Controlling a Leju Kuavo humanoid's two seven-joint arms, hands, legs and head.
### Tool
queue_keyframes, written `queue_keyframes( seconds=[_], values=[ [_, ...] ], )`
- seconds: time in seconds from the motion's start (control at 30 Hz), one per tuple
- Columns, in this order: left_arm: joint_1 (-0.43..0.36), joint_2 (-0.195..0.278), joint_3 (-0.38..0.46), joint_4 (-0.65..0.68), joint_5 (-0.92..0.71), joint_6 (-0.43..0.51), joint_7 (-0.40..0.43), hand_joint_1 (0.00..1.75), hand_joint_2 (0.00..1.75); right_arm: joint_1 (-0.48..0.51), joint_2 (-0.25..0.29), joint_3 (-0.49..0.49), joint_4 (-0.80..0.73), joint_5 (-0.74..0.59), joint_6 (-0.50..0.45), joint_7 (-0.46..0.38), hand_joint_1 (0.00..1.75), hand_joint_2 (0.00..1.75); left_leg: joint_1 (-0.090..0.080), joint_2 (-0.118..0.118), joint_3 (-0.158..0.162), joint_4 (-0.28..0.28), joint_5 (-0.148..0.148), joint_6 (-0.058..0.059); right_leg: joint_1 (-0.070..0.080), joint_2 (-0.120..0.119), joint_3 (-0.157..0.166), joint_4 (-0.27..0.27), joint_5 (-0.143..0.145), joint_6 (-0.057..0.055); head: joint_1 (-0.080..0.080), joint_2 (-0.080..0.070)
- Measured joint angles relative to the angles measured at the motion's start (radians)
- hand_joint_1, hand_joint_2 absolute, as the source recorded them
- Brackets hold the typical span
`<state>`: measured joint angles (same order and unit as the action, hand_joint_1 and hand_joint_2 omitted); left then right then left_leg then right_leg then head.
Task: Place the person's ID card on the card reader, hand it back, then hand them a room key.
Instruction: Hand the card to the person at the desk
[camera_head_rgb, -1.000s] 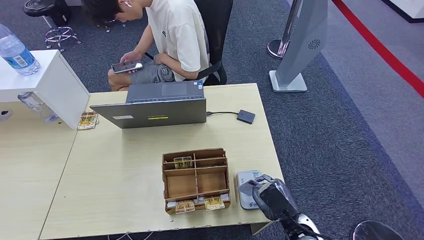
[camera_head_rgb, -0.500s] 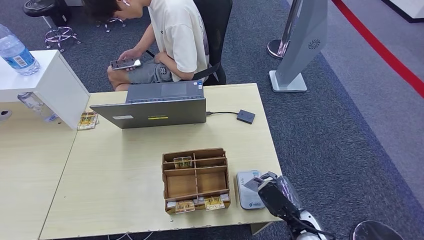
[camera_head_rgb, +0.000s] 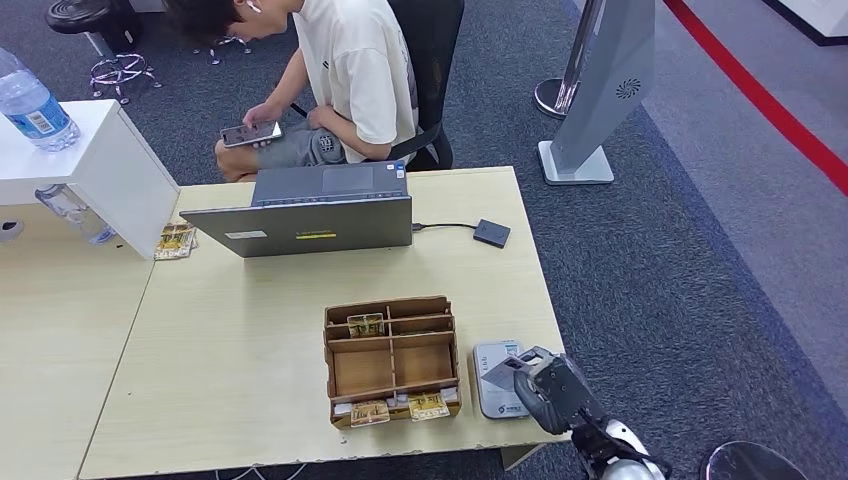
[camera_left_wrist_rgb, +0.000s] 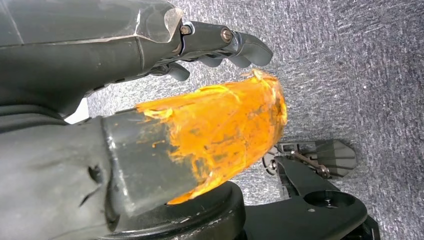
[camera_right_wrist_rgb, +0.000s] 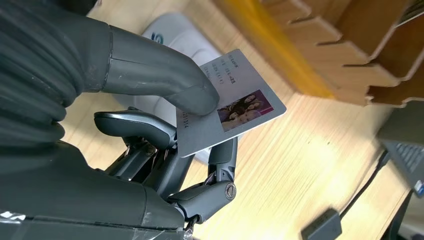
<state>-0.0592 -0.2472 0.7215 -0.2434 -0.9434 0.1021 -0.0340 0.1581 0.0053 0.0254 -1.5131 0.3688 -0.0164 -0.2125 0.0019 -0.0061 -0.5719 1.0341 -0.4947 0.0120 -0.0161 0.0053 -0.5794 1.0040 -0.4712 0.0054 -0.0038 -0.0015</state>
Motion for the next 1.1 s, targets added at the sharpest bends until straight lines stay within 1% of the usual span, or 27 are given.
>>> queue_keyframes(
  seconds=[0.1, 0.37, 0.73, 1.1],
  values=[
    [0.0, 0.0, 0.002, 0.0, -0.002, -0.004, -0.002, 0.0, 0.0, -0.004, 0.0, -0.013, 0.008, -0.054, 0.034, -0.006, 1.75, 1.75, 0.0, 0.0, 0.0, 0.0, 0.0, 0.0, 0.0, 0.0, 0.0, 0.0, 0.0, 0.0, 0.0, 0.0],
    [0.0, 0.0, 0.004, 0.0, -0.007, -0.008, -0.003, 0.0, 0.0, -0.017, 0.0, -0.028, 0.019, -0.073, 0.048, -0.008, 1.75, 1.75, 0.0, 0.0, 0.0, 0.0, 0.0, 0.0, 0.0, 0.0, 0.0, 0.0, 0.0, 0.0, 0.0, 0.0],
    [0.0, 0.0, 0.009, 0.0, -0.011, -0.008, -0.003, 0.0, 0.0, -0.021, 0.0, -0.029, 0.019, 0.008, 0.002, 0.008, 1.75, 1.75, 0.0, 0.0, 0.0, 0.0, 0.0, 0.0, 0.0, 0.0, 0.0, 0.0, 0.0, 0.0, 0.0, 0.0],
    [0.0, 0.0, 0.019, 0.0, -0.017, -0.008, -0.003, 0.0, 0.0, -0.031, -0.004, -0.024, 0.033, 0.032, 0.011, 0.029, 1.75, 1.75, 0.0, 0.0, 0.0, 0.0, 0.0, 0.0, 0.0, 0.0, 0.0, 0.0, 0.0, 0.0, 0.0, 0.0]
  ],
)
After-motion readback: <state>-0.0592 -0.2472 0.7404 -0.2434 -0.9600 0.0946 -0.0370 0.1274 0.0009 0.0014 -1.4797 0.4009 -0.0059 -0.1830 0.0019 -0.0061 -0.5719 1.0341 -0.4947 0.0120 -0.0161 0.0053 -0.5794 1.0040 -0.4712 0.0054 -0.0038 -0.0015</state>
